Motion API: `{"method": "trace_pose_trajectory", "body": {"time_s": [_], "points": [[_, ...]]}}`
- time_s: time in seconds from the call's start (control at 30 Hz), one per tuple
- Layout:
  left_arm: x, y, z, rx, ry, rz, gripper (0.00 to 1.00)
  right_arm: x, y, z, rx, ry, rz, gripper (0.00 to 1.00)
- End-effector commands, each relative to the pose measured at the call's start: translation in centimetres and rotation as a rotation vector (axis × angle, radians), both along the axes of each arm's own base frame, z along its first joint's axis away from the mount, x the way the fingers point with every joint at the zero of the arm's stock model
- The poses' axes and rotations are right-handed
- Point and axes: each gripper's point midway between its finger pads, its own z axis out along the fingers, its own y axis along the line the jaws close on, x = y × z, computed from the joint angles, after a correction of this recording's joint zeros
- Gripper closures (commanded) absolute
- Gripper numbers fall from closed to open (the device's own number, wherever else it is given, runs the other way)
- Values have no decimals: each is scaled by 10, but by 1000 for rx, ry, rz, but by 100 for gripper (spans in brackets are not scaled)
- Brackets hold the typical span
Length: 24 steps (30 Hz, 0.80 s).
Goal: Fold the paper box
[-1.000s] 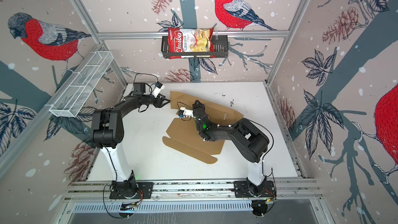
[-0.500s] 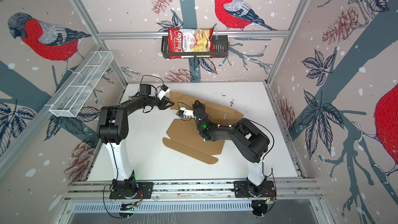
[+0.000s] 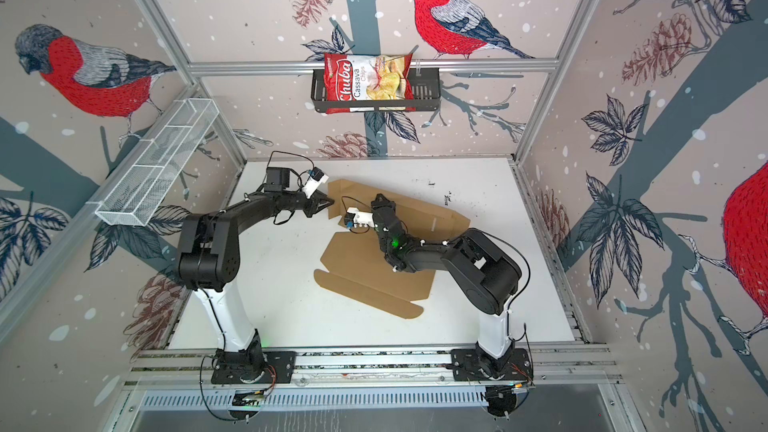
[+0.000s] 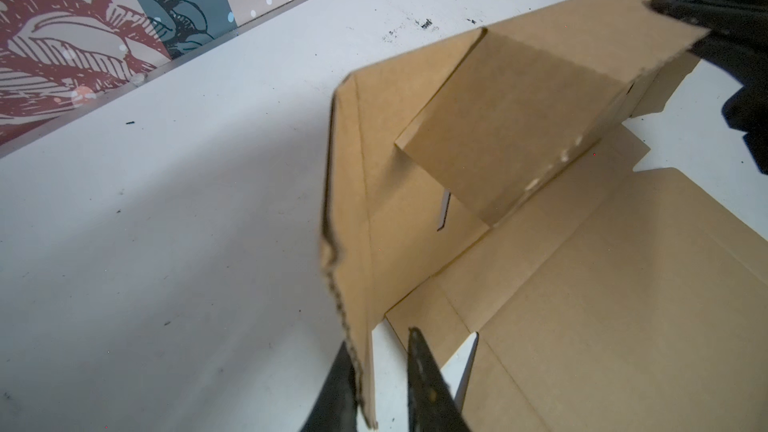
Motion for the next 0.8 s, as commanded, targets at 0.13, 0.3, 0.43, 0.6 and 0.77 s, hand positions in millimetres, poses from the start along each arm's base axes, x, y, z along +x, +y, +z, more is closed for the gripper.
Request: {"method": "trace_pose_trajectory", "body": {"time_s": [0.13,0.3,0.43,0.6,0.77], "points": [[12,0,5,7,-47,44,90,-3,3,-6,-11,33,16,100],[12,-1,22,11,-83,63,100,-2,2,-5,-14,30,13,100],[-8,-7,44,26,-146,72,100,2,-2,-3,-13,29,-1,100],[-30,-8,60,20,-192,99,100,9,-13,-1,-15,25,-25,100],[-54,-33,62,28,-219,60,100,6,-7,4,-13,22,-5,100]]}}
